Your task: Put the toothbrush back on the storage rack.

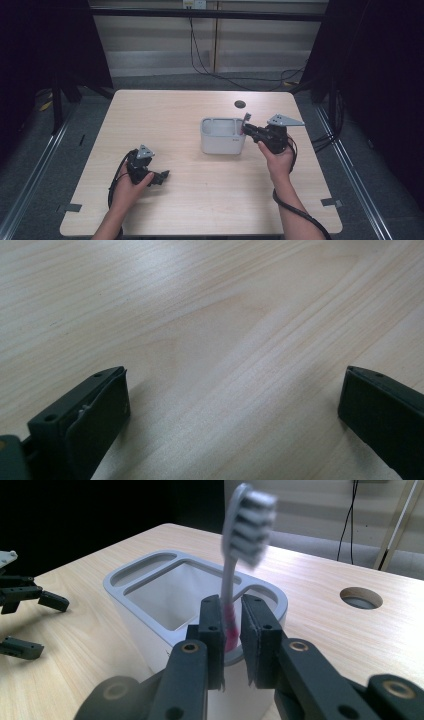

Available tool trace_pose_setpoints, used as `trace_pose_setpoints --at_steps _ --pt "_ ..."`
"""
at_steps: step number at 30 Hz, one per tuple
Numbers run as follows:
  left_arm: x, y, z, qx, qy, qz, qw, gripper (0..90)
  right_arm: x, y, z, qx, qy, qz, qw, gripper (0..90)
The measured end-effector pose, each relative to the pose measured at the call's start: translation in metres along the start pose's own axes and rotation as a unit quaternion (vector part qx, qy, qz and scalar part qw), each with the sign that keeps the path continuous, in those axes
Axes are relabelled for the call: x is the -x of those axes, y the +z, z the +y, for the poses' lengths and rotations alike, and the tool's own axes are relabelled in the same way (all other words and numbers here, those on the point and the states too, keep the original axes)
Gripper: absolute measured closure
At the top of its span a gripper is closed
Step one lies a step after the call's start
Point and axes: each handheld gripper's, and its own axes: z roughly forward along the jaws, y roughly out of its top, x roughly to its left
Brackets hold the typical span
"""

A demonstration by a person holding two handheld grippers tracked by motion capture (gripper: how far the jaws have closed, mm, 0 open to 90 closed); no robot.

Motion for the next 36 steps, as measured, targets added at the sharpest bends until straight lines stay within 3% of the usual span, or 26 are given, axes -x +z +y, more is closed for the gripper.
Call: trace_pose_setpoints --at_steps 10,16,28,36 --pt "0.0 0.0 0.0 0.0 0.0 0.0 1.0 0.0 0.0 -0.001 0.0 -0.001 0.001 -0.001 1.0 75.7" --pt "0.0 0.0 0.0 0.0 0.0 0.0 1.0 0.0 0.0 -0.004 0.002 -0.004 0.001 -0.012 0.9999 57.4" --pt "0.0 0.0 0.0 0.0 -0.002 -0.001 1.0 0.0 0.0 -0.012 0.008 -0.013 -0.007 -0.004 0.9999 34.6" --pt "0.0 0.0 0.0 0.0 -0.003 -0.001 1.0 0.0 0.0 -0.013 0.008 -0.031 -0.015 0.002 0.9994 30.0"
